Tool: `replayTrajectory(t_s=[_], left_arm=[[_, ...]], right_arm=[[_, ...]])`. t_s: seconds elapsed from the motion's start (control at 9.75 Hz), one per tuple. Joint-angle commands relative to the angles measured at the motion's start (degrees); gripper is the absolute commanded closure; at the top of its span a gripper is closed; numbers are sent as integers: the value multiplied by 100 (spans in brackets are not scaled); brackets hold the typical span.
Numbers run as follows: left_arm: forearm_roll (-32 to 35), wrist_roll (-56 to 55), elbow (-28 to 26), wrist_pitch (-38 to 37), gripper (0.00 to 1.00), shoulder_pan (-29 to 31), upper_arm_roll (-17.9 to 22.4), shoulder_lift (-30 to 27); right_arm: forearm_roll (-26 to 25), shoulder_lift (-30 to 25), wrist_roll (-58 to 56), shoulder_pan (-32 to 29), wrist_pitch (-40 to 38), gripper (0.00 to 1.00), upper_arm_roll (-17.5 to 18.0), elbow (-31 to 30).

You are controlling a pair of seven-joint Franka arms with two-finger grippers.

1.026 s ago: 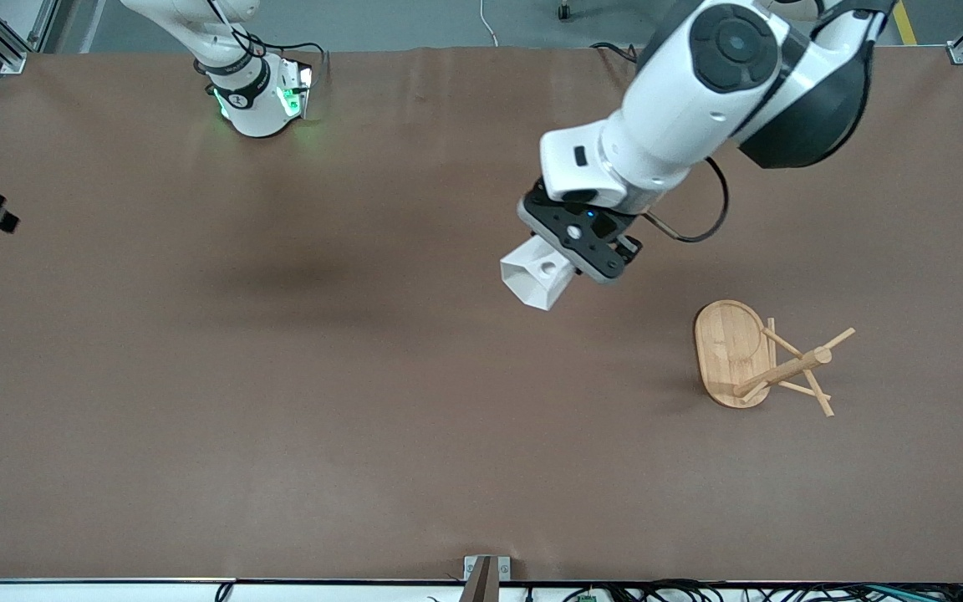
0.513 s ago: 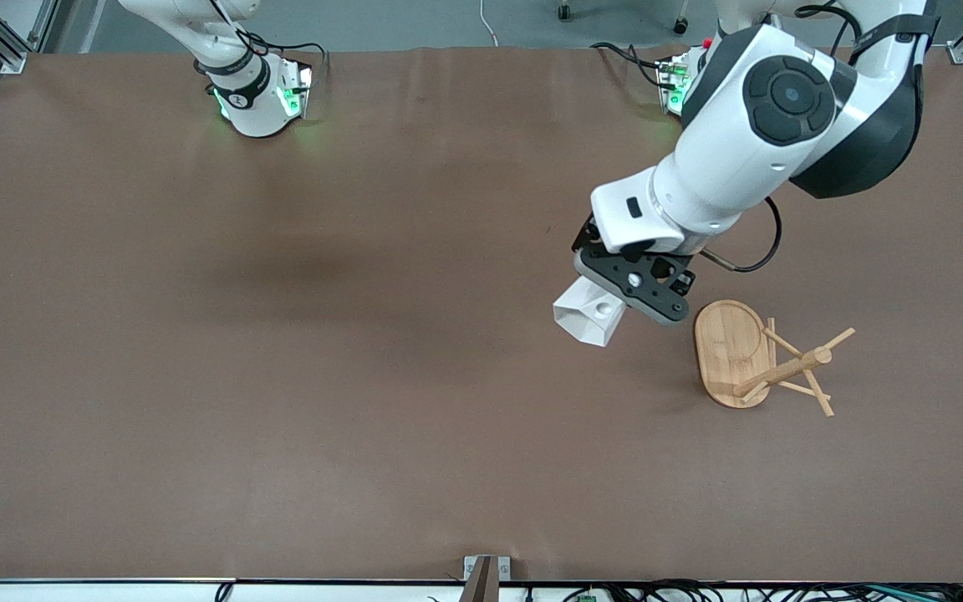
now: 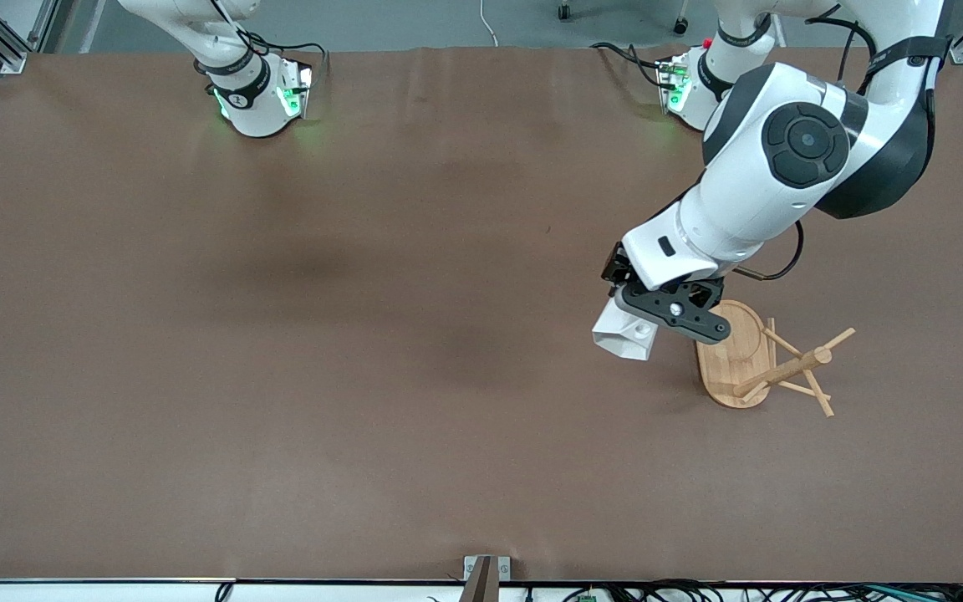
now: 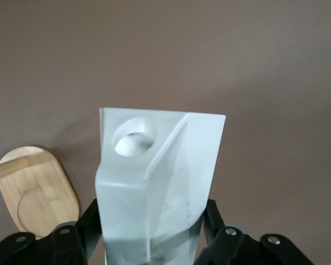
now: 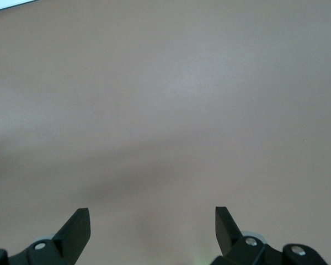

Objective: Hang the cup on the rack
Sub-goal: 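Carry the cup with the left gripper over the wooden rack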

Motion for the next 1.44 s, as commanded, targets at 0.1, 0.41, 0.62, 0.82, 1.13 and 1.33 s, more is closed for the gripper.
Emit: replayTrajectory(t_s=[0.1, 0.41, 0.62, 0.82, 1.13, 1.33], left_arm=[[-69, -139, -2106, 837, 96, 57, 353, -1117], [-69, -7, -2672, 1164, 96, 224, 415, -1250], [-68, 211, -2655, 1199, 96, 233, 565, -1190], [-51, 414, -2585, 1391, 96, 233, 661, -1023], [-60, 722, -2348, 1524, 96, 224, 723, -706], [-34, 749, -2330, 1551, 96, 233, 732, -679]], right_arm=[[-95, 59, 45, 96, -104, 0, -17, 163], [-122, 50, 71, 104, -130, 0, 72, 163], [-113, 50, 80, 104, -130, 0, 72, 163], [-113, 50, 89, 104, -130, 0, 72, 163], [-218, 50, 63, 78, -130, 0, 220, 163], [-271, 50, 62, 78, -139, 0, 238, 163]])
